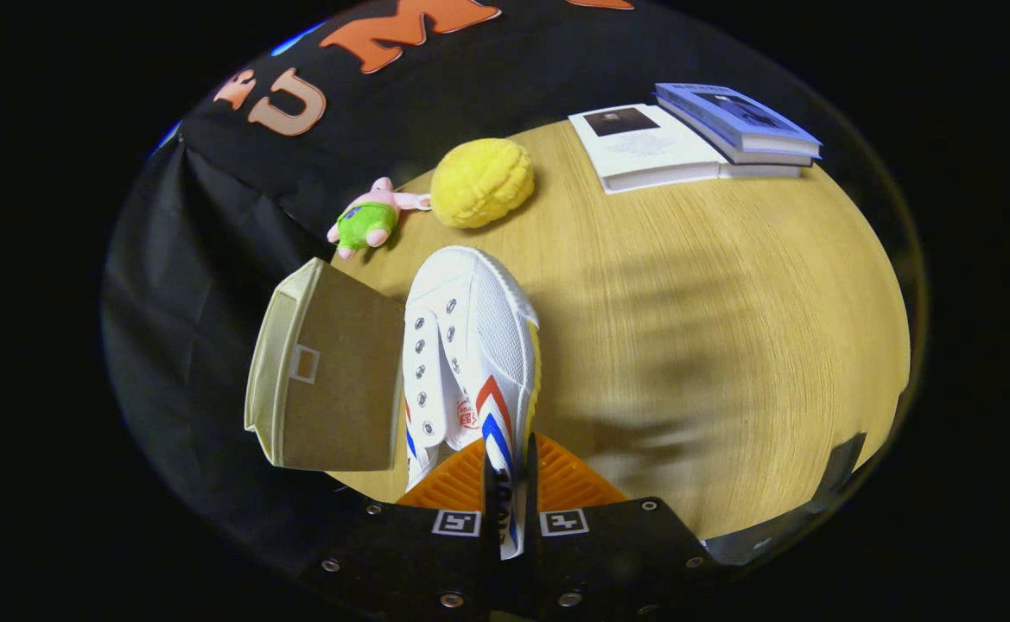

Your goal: Open the storage box then place both shoes into the box .Put the left shoe in first, then the right shoe, with the right side of both shoes facing outward in a uniform manner.

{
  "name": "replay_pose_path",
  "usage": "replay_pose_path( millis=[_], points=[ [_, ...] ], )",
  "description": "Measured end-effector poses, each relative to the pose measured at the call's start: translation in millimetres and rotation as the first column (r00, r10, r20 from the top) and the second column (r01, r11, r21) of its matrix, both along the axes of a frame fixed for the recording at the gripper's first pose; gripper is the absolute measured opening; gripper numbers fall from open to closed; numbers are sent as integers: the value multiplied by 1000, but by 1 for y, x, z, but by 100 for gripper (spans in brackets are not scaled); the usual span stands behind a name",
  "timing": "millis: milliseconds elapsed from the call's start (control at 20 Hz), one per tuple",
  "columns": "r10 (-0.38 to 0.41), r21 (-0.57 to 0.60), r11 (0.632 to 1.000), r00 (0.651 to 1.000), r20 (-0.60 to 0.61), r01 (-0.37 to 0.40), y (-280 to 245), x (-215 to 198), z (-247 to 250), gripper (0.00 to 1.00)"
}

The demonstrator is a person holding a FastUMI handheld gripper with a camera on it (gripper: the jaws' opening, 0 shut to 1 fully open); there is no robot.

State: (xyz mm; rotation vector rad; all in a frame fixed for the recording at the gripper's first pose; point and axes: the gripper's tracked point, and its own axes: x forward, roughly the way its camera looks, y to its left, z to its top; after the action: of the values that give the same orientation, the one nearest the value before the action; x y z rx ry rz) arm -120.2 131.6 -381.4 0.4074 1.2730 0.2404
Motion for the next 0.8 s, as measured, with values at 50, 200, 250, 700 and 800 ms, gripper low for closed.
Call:
replay_pose_path(
  millis=[50, 200, 250, 700, 800],
  points=[
    [15, 11, 1000, 1000, 16, -16, 11, 8, 12, 10],
    [68, 38, 997, 995, 71, -71, 48, 26, 45, 10],
    [92, 48, 994, 992, 88, -97, 63, 32, 55, 10],
    [292, 67, 950, 944, 156, -305, 192, 59, 89, 10],
    [331, 68, 936, 930, 158, -345, 215, 60, 83, 10]
  ],
)
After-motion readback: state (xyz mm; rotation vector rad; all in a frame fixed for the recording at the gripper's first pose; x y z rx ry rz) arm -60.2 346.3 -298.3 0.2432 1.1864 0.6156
